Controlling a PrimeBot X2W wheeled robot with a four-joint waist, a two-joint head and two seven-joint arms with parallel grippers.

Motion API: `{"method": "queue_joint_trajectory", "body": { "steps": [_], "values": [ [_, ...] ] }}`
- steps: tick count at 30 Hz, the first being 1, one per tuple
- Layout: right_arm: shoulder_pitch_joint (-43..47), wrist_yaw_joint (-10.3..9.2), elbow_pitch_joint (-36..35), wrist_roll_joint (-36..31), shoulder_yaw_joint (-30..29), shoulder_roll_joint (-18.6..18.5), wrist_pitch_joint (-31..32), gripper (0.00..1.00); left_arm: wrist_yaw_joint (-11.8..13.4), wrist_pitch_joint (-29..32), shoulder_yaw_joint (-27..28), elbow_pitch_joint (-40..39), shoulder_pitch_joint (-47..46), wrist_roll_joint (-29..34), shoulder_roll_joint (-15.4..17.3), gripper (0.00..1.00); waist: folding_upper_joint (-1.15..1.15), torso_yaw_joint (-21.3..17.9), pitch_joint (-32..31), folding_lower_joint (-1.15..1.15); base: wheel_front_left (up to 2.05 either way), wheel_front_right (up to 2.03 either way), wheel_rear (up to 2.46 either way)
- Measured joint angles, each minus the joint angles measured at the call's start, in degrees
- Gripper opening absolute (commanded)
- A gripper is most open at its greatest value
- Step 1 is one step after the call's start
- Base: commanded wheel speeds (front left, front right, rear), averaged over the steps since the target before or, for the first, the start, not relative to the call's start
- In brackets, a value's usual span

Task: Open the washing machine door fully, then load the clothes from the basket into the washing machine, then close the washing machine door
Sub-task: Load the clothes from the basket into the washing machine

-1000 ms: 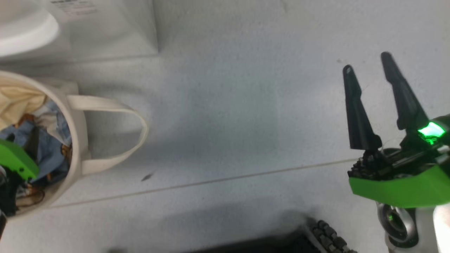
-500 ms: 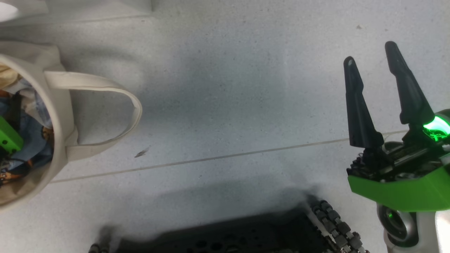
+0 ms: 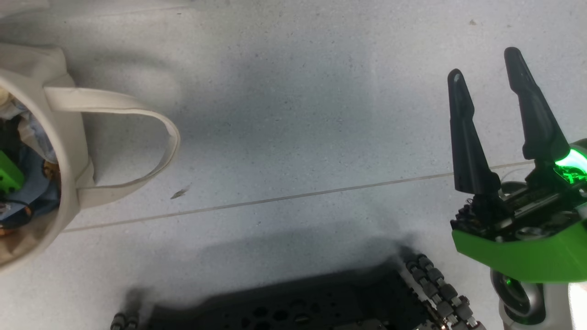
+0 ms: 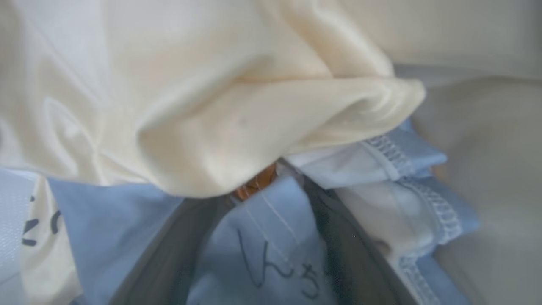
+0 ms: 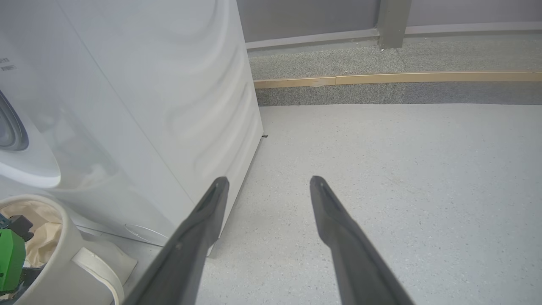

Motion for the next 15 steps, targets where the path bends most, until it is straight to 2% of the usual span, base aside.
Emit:
{"method": "queue_joint_trajectory", "body": {
  "steps": [1, 2, 3, 4, 9, 15],
  "values": [
    [0.00, 0.00, -0.01, 0.01, 0.03, 0.01, 0.00, 1.00, 0.00, 0.00, -0.53, -0.01, -0.01, -0.21, 0.00, 1.00, 0.00, -0.01, 0.07, 0.00, 0.00, 0.00, 0.00],
    [0.00, 0.00, -0.03, 0.00, 0.05, 0.01, 0.00, 1.00, 0.00, 0.00, -1.00, -0.07, -0.01, -0.26, 0.00, 0.94, 0.00, 0.00, 0.10, 0.00, 0.00, 0.00, 0.00],
    [0.00, 0.00, -0.03, 0.00, 0.07, 0.01, 0.00, 1.00, 0.00, -0.29, -1.33, -0.33, -0.01, -0.25, 0.01, 0.05, 0.00, 0.01, 0.09, 0.00, 0.00, 0.00, 0.00],
    [0.00, 0.00, -0.04, 0.00, 0.07, 0.01, 0.00, 1.00, 0.00, -0.62, -1.55, -0.55, -0.02, -0.29, 0.01, 0.00, 0.00, 0.05, 0.04, 0.00, 0.00, 0.00, 0.00],
    [0.01, 0.00, 0.01, 0.00, 0.00, 0.01, 0.00, 1.00, 0.01, -2.25, -3.44, -2.33, 0.03, -1.11, -0.07, 0.00, 0.01, 0.36, -1.32, 0.00, 0.00, 0.00, 0.00],
    [0.00, 0.00, 1.10, 0.04, -0.08, -0.09, -0.01, 1.00, 0.01, -7.14, -5.53, -5.94, 1.58, -2.03, 0.07, 0.00, 0.01, 0.95, -4.78, 0.00, 0.00, 0.00, 0.00]
  ]
}}
